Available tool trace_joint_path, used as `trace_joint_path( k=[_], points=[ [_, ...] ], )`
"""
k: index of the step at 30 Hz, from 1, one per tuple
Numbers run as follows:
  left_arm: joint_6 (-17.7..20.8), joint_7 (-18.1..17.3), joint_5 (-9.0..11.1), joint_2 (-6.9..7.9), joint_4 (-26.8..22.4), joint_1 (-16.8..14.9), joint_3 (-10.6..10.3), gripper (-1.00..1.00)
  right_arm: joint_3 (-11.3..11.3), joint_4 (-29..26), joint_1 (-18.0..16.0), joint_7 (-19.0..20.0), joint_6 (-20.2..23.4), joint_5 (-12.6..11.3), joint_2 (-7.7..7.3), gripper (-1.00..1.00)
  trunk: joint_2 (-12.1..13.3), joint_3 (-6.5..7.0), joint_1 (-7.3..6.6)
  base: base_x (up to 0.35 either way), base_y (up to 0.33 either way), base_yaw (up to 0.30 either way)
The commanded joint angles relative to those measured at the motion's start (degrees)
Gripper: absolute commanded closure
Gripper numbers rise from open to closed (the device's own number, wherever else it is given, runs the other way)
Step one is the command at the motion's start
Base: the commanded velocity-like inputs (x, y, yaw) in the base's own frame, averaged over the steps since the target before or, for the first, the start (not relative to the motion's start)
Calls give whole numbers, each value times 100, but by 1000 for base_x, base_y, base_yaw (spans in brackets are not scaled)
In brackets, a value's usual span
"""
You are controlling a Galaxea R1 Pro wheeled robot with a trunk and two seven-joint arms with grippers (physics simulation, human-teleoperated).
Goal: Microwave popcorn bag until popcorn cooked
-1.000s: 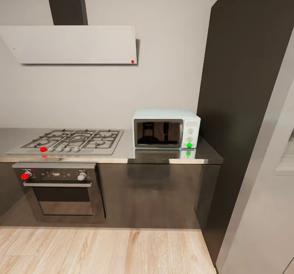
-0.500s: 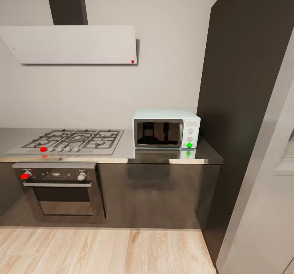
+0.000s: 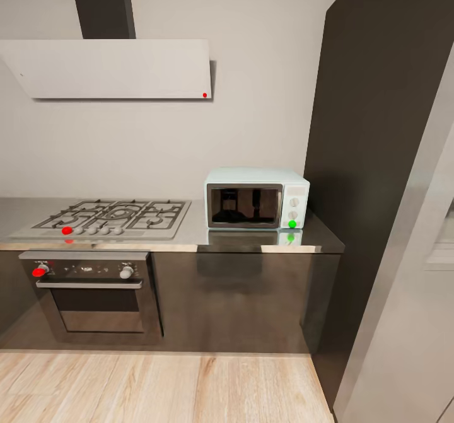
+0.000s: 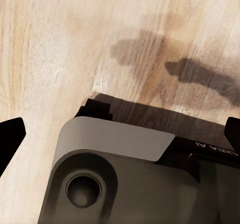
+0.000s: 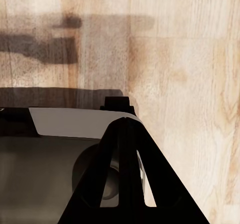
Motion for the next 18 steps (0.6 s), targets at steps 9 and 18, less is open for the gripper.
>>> trace_joint_path(
  k=[9,18],
  points=[
    [-12,22,38,-2,1,-4,-48,-100,-50,16,-7,7,-32,46,-3,100,-3,-6,0,0,0,0],
    [-13,22,38,-2,1,-4,-48,-100,-50,16,-7,7,-30,46,-3,100,-3,-6,0,0,0,0]
  ],
)
